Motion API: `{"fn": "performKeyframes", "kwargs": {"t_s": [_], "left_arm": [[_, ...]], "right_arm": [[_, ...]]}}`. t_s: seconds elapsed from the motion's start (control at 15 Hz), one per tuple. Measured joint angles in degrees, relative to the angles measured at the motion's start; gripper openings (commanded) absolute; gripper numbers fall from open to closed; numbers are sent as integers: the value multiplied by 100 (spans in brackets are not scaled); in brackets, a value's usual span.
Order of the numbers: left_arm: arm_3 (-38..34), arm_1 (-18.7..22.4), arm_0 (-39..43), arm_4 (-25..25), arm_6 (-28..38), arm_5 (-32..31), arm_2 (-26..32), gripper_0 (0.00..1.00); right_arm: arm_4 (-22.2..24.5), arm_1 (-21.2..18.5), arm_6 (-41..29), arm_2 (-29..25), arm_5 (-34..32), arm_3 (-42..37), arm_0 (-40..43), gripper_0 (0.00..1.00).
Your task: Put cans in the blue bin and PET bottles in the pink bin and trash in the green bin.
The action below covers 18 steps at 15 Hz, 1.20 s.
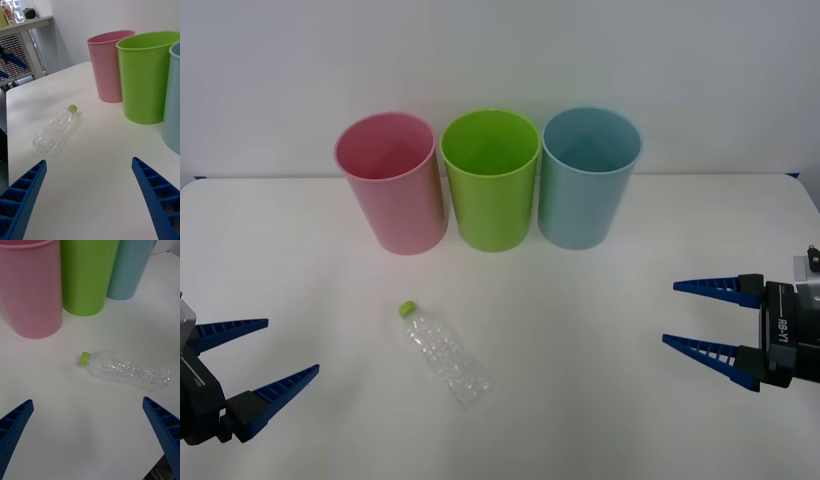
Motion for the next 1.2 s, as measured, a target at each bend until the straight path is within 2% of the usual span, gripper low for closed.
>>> {"fn": "performKeyframes", "kwargs": {"t_s": [1.2], "left_arm": [[0, 0, 0, 0, 0, 0, 0, 100]], "right_arm": [[0, 0, 0, 0, 0, 0, 0, 77]]}}
